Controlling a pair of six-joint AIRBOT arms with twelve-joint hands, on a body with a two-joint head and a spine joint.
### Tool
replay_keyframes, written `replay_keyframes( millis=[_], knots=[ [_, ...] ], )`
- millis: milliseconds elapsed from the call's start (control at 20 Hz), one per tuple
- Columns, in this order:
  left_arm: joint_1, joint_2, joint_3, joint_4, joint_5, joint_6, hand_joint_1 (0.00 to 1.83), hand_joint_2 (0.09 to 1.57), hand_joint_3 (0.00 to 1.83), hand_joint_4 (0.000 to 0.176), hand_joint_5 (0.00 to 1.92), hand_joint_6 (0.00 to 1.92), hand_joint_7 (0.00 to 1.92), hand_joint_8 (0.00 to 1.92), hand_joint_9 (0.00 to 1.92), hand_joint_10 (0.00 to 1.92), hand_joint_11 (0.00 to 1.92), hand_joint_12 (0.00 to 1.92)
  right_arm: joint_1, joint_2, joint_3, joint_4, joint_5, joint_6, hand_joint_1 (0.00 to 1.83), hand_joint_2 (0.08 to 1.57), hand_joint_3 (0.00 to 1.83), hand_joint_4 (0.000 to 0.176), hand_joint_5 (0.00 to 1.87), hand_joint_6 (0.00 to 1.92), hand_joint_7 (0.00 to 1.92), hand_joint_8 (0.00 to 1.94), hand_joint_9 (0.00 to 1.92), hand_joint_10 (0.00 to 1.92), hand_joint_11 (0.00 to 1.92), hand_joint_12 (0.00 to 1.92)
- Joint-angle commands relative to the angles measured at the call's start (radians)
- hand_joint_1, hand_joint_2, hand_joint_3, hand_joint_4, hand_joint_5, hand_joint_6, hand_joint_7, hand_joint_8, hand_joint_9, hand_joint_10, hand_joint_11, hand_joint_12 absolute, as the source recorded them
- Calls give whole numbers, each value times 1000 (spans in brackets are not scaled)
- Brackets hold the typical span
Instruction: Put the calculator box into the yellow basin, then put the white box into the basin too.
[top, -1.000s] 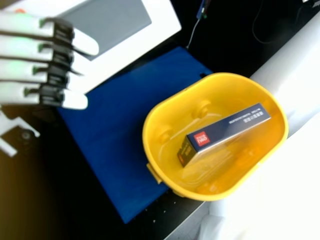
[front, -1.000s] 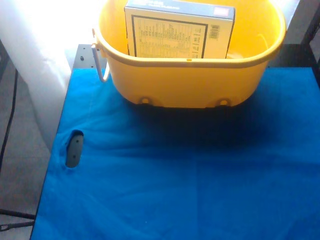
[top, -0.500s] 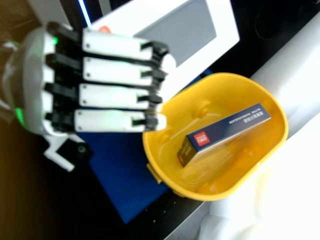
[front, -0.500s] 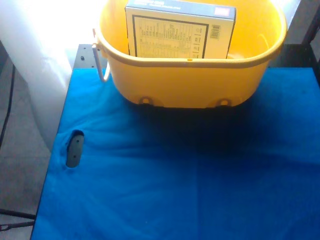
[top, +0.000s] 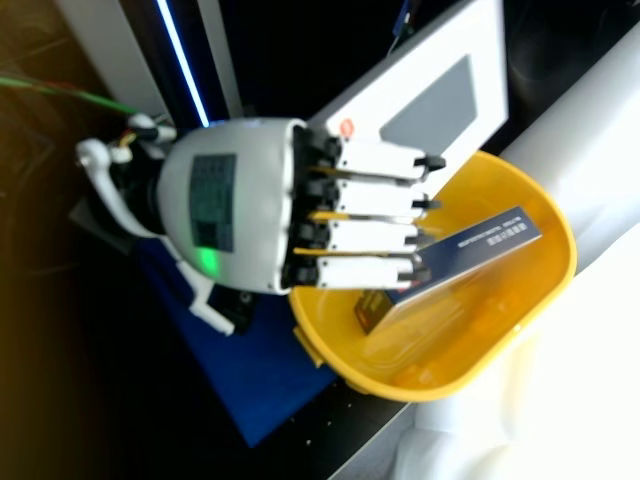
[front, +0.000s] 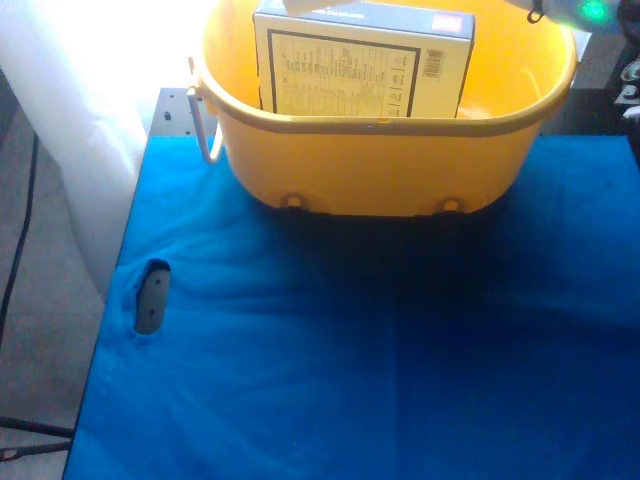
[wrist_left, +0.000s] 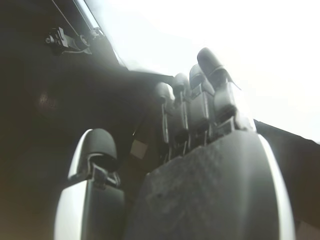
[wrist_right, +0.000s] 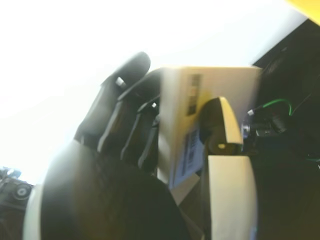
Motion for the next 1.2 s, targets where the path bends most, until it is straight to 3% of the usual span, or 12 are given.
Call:
replay_keyframes(
  millis=[0,100,200,250,300,450,500,600,900,950,1050,1150],
  knots=[
    [-14,-5,-4,-4,-109,1,545,1270,0,0,376,39,285,34,229,110,0,1029,19,-2,7,-34,-95,7,1187,1219,0,0,869,1255,700,1361,625,1281,513,1732],
    [-14,-4,-6,-4,-108,0,665,1173,11,0,459,34,406,23,268,373,0,1336,24,-6,15,-34,-86,8,1262,1169,0,0,940,897,841,1405,729,1580,609,1871],
    [-14,-4,-6,-4,-105,0,739,1232,1,0,601,80,398,1,101,752,0,1282,35,-6,17,-34,-86,8,1097,942,0,0,380,239,393,122,255,331,37,1272],
    [-14,-4,-6,-4,-105,0,739,1232,1,0,601,80,398,1,101,752,0,1282,41,-6,18,-34,-86,8,1097,942,0,0,380,239,393,122,255,331,37,1272],
    [-13,-3,-6,-3,-104,0,804,1215,0,0,619,81,401,2,101,718,0,1228,46,-6,18,-34,-87,8,879,901,0,28,110,19,27,4,9,14,1,336],
    [-13,5,-7,-4,-98,-3,840,1230,3,0,624,69,401,2,136,665,0,1258,59,-4,18,-34,-93,9,808,885,0,44,16,16,0,0,0,0,0,12],
    [-11,9,-8,-4,-97,-4,908,1316,2,0,607,1483,456,29,71,942,0,1453,61,-1,17,-34,-104,12,762,913,5,103,0,0,0,0,0,0,6,3],
    [-10,14,-10,-4,-91,-10,838,1235,0,0,386,643,438,15,66,835,0,1308,61,10,15,-34,-131,44,722,889,0,104,25,10,0,0,0,0,0,0],
    [-6,61,-53,-1,-99,-10,662,1358,3,0,510,145,356,4,221,259,0,1065,55,63,-43,-34,-241,58,244,1054,6,0,46,9,4,0,0,0,0,6],
    [-3,74,-66,7,-106,-10,714,1359,1,0,542,158,394,15,270,272,0,1202,44,79,-58,-34,-268,59,579,1235,82,0,10,1,19,8,0,0,0,0],
    [5,100,-95,20,-127,-12,750,1318,0,0,560,121,419,8,316,242,0,1233,19,103,-84,-34,-313,61,466,1492,23,0,108,260,160,444,14,947,0,1716],
    [21,136,-134,45,-171,-29,629,1355,12,0,494,67,426,5,349,247,0,1359,-22,115,-105,-34,-385,80,873,1333,0,0,126,314,165,563,28,1081,25,1889]
  ],
)
